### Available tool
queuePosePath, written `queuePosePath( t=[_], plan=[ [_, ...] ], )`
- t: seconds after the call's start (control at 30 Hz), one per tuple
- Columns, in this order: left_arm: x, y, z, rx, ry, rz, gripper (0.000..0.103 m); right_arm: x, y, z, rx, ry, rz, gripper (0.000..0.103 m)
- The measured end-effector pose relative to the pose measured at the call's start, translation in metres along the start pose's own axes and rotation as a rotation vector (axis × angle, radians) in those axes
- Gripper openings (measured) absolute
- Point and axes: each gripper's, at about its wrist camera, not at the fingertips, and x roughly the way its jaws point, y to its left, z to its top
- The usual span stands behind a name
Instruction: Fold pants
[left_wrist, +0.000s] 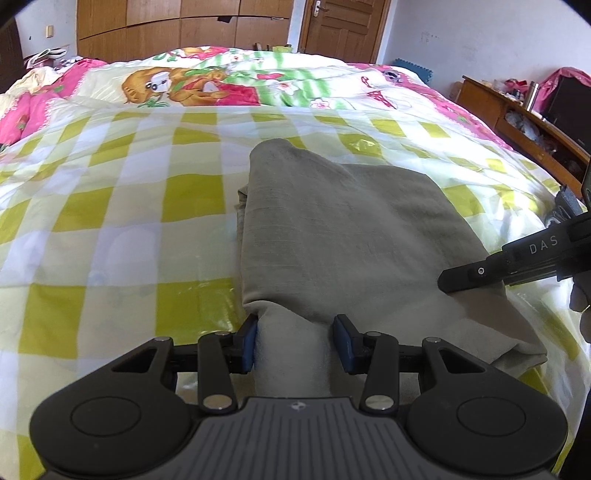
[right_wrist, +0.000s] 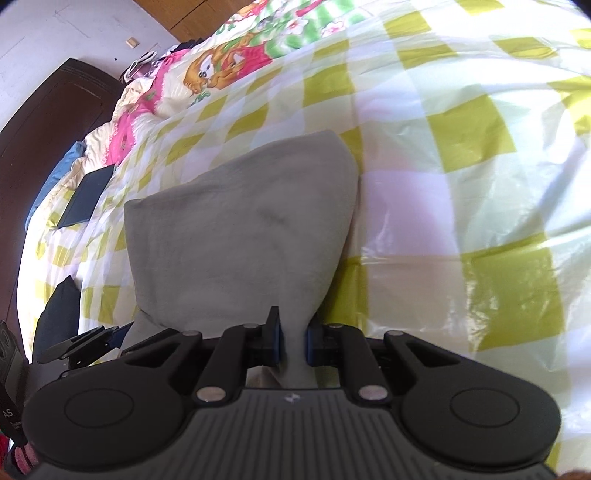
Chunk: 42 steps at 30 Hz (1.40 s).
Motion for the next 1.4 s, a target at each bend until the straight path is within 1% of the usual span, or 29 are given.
queuePosePath(
  t=[0.3,0.67,0.87,1.1,1.4],
  plan=[
    [0.015,-0.024,0.010,0.043,0.007,-0.024,0.055,-0.015,-0.023,0.002,0.035,-0.037,-0.032,0.013],
    [0.033,-0.049,0.023,0.096,0.009,-0.049,0.055,-0.026,-0.039,0.008,0.042,-0.066,-0.086,0.013],
    [0.043,-0.056,0.031,0.113,0.008,-0.055,0.055,-0.023,-0.043,0.020,0.037,-0.082,-0.115,0.013],
    [0.055,-0.064,0.041,0.125,0.008,-0.062,0.055,-0.025,-0.054,0.033,0.035,-0.099,-0.136,0.013],
    [0.065,-0.075,0.049,0.150,0.009,-0.064,0.055,-0.029,-0.067,0.034,0.059,-0.113,-0.134,0.014]
  ],
)
